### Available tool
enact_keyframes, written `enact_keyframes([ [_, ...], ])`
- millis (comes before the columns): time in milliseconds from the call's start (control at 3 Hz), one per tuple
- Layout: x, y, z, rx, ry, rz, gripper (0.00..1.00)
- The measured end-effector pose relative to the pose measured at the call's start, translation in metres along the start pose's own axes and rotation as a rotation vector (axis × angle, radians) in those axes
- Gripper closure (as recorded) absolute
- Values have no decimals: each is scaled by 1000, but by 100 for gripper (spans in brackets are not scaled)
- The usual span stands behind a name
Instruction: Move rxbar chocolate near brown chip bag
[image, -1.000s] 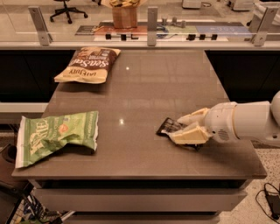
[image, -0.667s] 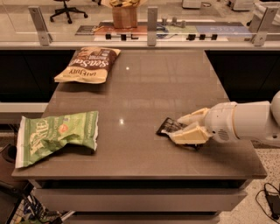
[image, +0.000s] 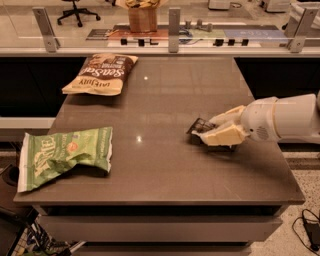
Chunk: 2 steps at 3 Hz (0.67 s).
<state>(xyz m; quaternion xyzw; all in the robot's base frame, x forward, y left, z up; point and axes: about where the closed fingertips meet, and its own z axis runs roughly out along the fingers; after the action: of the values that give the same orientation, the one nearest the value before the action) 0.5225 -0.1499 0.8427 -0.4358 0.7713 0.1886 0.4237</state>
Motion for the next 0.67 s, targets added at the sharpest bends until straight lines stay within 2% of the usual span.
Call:
enact_keyframes([
  [667, -43, -59, -12, 81, -34, -9, 100],
])
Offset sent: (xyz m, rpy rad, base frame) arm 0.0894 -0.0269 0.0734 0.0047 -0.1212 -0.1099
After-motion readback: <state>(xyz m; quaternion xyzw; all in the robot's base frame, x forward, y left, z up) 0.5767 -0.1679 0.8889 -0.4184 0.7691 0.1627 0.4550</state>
